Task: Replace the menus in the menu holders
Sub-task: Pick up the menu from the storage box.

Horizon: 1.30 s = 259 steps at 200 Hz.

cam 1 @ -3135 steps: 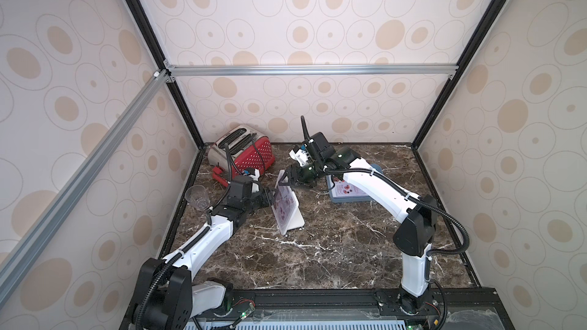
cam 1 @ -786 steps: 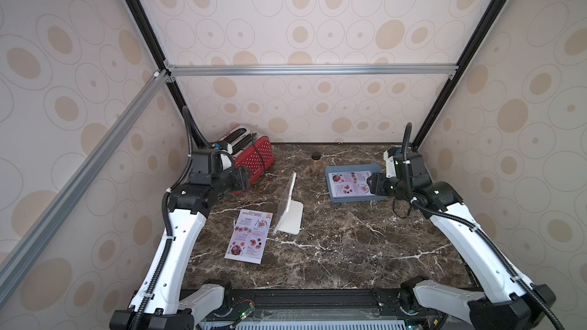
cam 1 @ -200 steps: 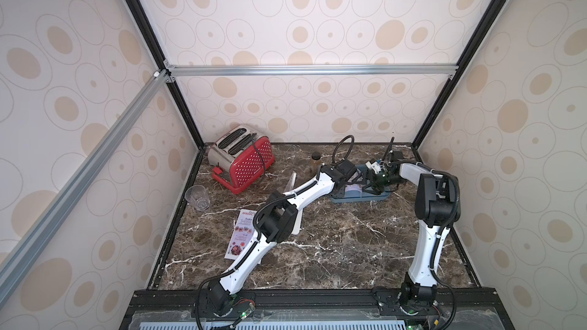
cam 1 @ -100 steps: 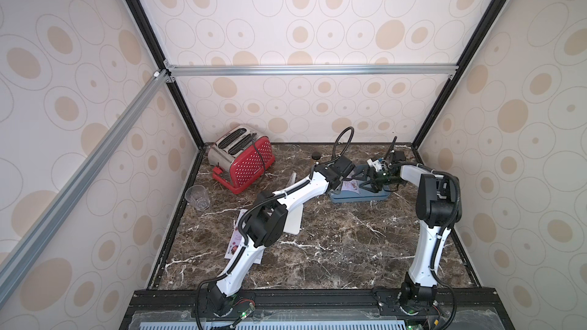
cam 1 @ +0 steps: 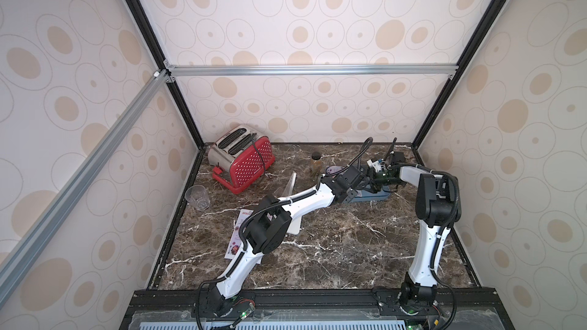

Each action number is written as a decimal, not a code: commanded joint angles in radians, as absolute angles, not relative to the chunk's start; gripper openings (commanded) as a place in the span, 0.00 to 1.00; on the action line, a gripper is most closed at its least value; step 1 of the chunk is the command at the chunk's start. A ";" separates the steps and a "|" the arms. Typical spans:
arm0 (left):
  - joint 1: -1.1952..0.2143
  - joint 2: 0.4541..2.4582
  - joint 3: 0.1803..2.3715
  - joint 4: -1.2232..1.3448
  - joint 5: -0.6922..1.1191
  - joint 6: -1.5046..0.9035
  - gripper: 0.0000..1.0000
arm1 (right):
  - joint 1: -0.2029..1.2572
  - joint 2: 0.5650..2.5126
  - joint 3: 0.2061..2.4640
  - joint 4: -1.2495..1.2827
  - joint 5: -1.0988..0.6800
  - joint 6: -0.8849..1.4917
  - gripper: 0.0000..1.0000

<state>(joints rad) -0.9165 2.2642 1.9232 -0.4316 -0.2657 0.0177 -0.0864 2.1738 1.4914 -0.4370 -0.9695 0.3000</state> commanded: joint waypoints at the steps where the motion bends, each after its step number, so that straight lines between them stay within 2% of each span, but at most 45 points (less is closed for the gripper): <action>1: -0.918 2.275 1.928 -0.411 -0.283 0.146 0.69 | -0.087 2.189 1.480 -0.436 -0.984 0.308 0.81; 57: -0.920 2.254 1.877 -0.414 -0.298 0.291 0.74 | -0.088 2.193 1.482 -0.437 -0.983 0.312 0.81; 129: -0.926 2.288 1.867 -0.341 -0.440 0.381 0.71 | -0.087 2.189 1.479 -0.432 -0.985 0.320 0.81; 208: -0.937 2.332 1.848 -0.300 -0.467 0.412 0.69 | -0.087 2.191 1.491 -0.438 -0.992 0.321 0.80; 259: -0.948 2.344 1.799 -0.184 -0.565 0.482 0.55 | -0.087 2.180 1.499 -0.460 -0.996 0.317 0.80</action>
